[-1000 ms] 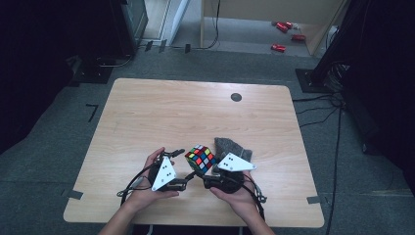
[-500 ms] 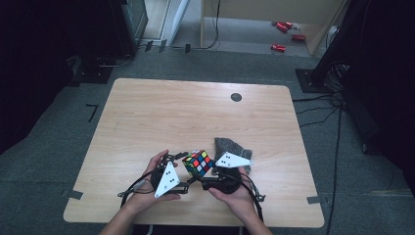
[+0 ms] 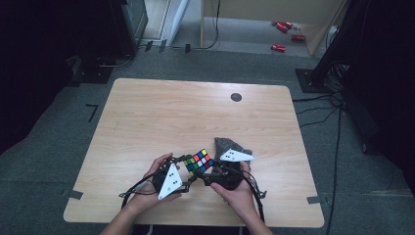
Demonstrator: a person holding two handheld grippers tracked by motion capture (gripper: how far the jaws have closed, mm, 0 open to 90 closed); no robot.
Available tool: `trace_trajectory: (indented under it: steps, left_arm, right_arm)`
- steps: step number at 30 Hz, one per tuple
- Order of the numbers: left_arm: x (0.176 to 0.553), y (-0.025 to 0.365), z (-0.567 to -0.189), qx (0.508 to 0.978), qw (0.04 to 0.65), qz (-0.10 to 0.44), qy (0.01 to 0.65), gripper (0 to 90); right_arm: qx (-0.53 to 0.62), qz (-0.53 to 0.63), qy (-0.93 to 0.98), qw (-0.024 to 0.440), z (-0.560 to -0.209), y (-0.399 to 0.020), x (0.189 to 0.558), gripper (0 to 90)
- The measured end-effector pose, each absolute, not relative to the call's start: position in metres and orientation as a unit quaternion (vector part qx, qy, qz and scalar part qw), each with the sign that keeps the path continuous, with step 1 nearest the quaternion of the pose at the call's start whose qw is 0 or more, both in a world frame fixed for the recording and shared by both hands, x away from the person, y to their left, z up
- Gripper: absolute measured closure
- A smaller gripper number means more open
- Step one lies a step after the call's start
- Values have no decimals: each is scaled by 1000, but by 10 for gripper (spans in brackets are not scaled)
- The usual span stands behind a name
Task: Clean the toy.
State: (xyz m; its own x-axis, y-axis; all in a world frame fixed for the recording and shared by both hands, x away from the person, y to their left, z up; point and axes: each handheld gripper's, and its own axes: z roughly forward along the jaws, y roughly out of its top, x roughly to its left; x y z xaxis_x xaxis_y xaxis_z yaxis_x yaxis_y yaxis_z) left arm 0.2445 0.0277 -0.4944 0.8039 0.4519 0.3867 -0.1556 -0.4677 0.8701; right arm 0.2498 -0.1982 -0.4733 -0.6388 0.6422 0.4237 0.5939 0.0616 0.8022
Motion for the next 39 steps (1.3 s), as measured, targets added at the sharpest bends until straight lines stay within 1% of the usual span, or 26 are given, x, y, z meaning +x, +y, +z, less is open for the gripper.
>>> trace_trajectory:
  steps: [3,7,11,12,16,19,24,26,28,30,33,36,39]
  left_arm:
    - [246,28,-495,806,499,303,97,348]
    - [249,31,-495,808,498,295,111,349]
    - [251,34,-493,806,505,282,129,349]
    - [251,35,-492,805,508,275,133,349]
    - [254,39,-489,803,516,255,155,349]
    - [256,43,-487,799,523,242,169,350]
    - [262,50,-485,790,534,227,198,350]
    - [263,53,-484,785,540,218,209,350]
    - [265,56,-483,781,548,207,217,350]
    - [267,58,-481,778,553,198,224,349]
    - [268,60,-481,779,554,190,224,349]
    - [268,62,-480,780,552,186,230,350]
    - [268,65,-478,773,558,184,240,350]
  right_arm:
    - [426,543,723,25,-472,-201,250,298]
    - [422,562,710,35,-468,-210,251,235]
    - [418,568,705,73,-464,-219,251,164]
    - [414,564,708,94,-464,-222,251,154]
    - [419,556,704,139,-462,-232,253,157]
    - [418,542,706,183,-463,-240,254,177]
    - [426,502,718,225,-471,-249,260,222]
    - [432,478,728,234,-479,-250,263,234]
    - [439,458,738,231,-487,-251,267,269]
    - [447,446,744,217,-494,-252,270,326]
    - [454,429,750,217,-503,-253,273,433]
    - [459,418,755,213,-507,-253,276,469]
    - [460,400,762,218,-513,-251,276,465]
